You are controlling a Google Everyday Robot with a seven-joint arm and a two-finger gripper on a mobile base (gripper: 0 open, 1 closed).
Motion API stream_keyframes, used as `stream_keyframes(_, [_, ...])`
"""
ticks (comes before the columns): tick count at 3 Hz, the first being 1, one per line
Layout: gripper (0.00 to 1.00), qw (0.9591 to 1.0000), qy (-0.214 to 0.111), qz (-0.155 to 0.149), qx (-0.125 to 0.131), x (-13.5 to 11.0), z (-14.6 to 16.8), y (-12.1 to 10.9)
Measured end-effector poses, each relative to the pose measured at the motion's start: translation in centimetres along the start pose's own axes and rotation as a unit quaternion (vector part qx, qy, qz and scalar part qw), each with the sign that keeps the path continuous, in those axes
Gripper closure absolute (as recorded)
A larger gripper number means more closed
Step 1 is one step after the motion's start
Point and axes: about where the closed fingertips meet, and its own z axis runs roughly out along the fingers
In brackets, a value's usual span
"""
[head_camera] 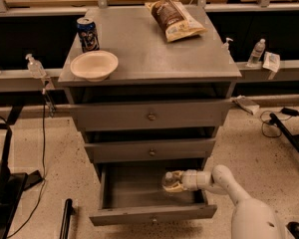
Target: Place water bottle into bottom drawer
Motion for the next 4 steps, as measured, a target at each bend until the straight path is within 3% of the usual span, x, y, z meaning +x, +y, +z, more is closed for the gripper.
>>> stream_keyframes(1, [1.0,0.9993,0.026,-0.015,-0.02,1.0,1.1,1.1])
stream_keyframes(3, [1.0,0.9994,-0.005,0.03,-0.018,2.3,1.5,1.8])
stream_keyframes(4, [0.84,0.9993,-0.006,0.031,-0.019,2.3,1.7,1.8])
